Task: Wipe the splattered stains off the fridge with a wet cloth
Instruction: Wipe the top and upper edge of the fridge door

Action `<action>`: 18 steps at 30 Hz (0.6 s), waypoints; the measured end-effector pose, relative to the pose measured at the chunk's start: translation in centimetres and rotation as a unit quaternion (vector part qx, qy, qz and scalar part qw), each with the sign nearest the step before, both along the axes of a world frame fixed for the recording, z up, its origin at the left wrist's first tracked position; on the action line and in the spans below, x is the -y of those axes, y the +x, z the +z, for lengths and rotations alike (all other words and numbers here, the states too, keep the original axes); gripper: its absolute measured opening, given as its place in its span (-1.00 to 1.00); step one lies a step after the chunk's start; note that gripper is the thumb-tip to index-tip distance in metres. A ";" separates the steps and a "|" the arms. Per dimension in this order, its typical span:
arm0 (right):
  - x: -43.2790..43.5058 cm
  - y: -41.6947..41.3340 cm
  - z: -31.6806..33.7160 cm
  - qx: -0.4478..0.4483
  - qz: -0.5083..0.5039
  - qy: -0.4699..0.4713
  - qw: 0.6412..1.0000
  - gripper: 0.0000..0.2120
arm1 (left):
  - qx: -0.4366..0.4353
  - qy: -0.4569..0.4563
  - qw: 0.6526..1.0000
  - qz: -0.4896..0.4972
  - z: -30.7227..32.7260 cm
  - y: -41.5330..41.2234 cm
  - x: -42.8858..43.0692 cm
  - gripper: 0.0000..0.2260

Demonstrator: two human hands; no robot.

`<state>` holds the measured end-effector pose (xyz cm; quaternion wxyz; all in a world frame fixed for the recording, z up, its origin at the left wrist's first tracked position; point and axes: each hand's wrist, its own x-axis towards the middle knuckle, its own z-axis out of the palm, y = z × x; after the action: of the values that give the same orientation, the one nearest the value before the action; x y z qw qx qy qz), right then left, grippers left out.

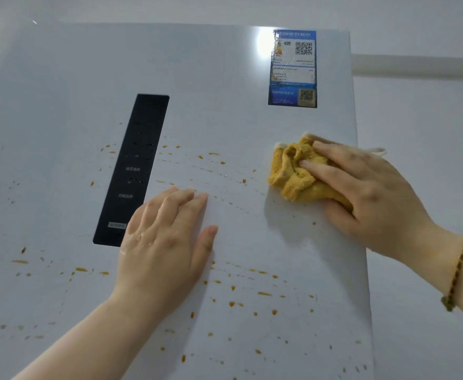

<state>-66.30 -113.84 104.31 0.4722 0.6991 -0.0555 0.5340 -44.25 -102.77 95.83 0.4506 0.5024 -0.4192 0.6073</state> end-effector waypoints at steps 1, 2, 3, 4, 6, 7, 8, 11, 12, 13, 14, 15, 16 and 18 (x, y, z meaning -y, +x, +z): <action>-0.2 0.0 1.1 0.012 -0.008 0.000 1.000 -0.55 | 0.002 0.003 1.000 0.000 0.0 0.0 -0.1 -0.57; -0.6 0.3 2.1 0.034 -0.010 0.021 0.999 -0.52 | 0.002 0.006 1.000 -0.003 -0.1 0.0 -0.1 -0.57; -1.0 0.7 2.9 0.069 -0.005 0.060 0.996 -0.49 | 0.001 0.008 1.000 -0.006 -0.1 0.1 -0.1 -0.57; -1.5 1.4 3.4 0.111 0.008 0.108 0.988 -0.48 | -0.001 0.009 1.000 -0.011 -0.2 0.1 -0.1 -0.58; -2.0 3.0 2.7 0.168 0.027 0.145 0.975 -0.49 | -0.005 0.009 1.000 -0.023 -0.1 0.1 -0.1 -0.57; -2.0 3.7 1.6 0.172 0.022 0.126 0.977 -0.51 | -0.006 0.010 1.000 -0.027 -0.2 0.1 -0.1 -0.57; -1.9 4.2 0.2 0.158 0.016 0.095 0.983 -0.52 | -0.006 0.012 0.999 -0.032 -0.2 0.1 -0.1 -0.57; -1.5 4.7 -5.1 0.089 0.017 0.014 0.996 -0.59 | -0.003 0.030 0.998 -0.050 -0.1 0.3 -0.5 -0.58; -1.6 4.6 -6.5 0.069 0.018 -0.001 0.997 -0.61 | -0.003 0.042 0.998 -0.056 -0.1 0.5 -0.8 -0.59; -1.6 4.3 -7.2 0.047 0.020 -0.014 0.999 -0.62 | -0.002 0.054 0.997 -0.062 -0.1 0.6 -1.0 -0.59; -1.5 4.0 -7.1 0.023 0.018 -0.025 0.999 -0.64 | -0.001 0.067 0.995 -0.068 -0.1 0.8 -1.3 -0.58; -1.5 3.7 -6.4 0.005 0.010 -0.035 0.999 -0.65 | 0.001 0.080 0.994 -0.074 -0.1 0.9 -1.5 -0.57; -1.5 3.6 -5.2 0.001 0.001 -0.040 0.999 -0.66 | 0.003 0.091 0.993 -0.079 -0.2 1.1 -1.6 -0.57; -1.6 3.8 -1.9 0.040 -0.002 -0.030 0.999 -0.61 | 0.007 0.108 0.990 -0.089 -0.1 1.3 -2.0 -0.57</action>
<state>-62.53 -112.24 102.38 0.4912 0.6627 -0.0593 0.5621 -42.91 -100.80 95.68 0.4430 0.5046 -0.5282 0.5197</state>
